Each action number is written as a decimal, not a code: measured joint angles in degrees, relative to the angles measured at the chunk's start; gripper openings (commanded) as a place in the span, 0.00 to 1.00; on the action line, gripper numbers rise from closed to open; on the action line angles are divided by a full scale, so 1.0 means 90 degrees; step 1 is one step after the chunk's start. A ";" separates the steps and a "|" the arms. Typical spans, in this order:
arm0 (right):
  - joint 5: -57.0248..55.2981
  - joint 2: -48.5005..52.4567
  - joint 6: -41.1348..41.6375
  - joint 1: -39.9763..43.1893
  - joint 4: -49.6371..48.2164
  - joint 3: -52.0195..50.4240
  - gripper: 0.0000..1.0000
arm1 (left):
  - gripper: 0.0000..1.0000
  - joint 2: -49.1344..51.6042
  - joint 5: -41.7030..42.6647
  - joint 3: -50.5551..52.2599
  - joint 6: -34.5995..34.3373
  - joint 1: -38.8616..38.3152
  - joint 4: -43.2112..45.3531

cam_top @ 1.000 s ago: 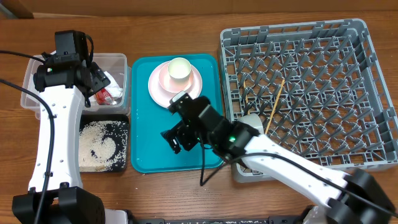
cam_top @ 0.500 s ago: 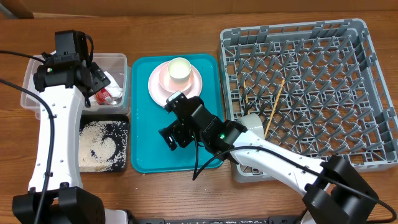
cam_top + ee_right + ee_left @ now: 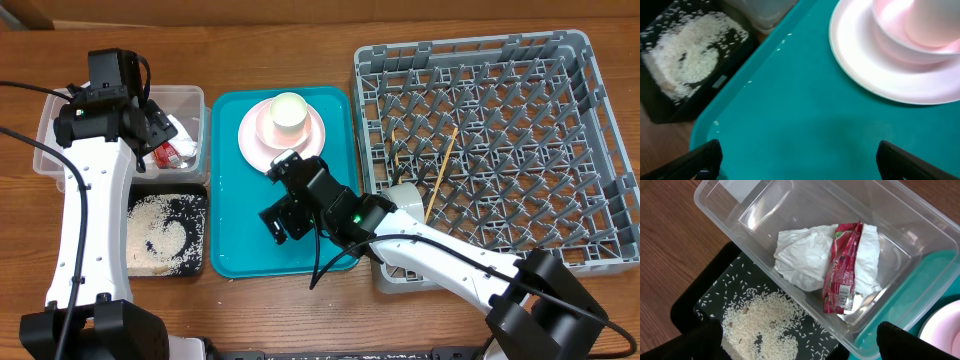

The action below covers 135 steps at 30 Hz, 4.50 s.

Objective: Sort waste into correct bins and load items into the dishwasher

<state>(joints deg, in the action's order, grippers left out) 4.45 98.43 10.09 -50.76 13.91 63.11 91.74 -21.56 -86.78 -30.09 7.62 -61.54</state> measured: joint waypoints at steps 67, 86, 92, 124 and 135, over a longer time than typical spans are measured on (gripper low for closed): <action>-0.1598 0.3288 -0.1576 0.0801 0.0573 0.4483 0.27 | 1.00 0.0000 0.0002 0.0000 0.0000 0.0000 0.0000; -0.1668 0.3288 -0.1632 0.0850 0.1416 0.4481 0.18 | 1.00 0.0000 0.0000 0.0000 0.0000 0.0000 0.0000; -0.1668 0.3291 -0.1642 0.0852 0.1460 0.4481 0.13 | 1.00 0.0000 0.0000 0.0000 0.0000 0.0000 0.0000; -0.1688 0.3130 -0.1642 0.0850 0.1921 0.4483 0.04 | 1.00 0.0000 0.0000 0.0000 0.0000 0.0000 0.0000; -0.0423 0.0656 -0.1637 0.1651 0.2414 0.4629 0.04 | 1.00 0.0000 0.0002 0.0000 0.0000 0.0000 0.0002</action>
<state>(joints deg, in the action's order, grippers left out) 0.64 104.33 -4.64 -35.90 35.64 104.77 91.74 -21.54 -86.78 -30.09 7.62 -61.52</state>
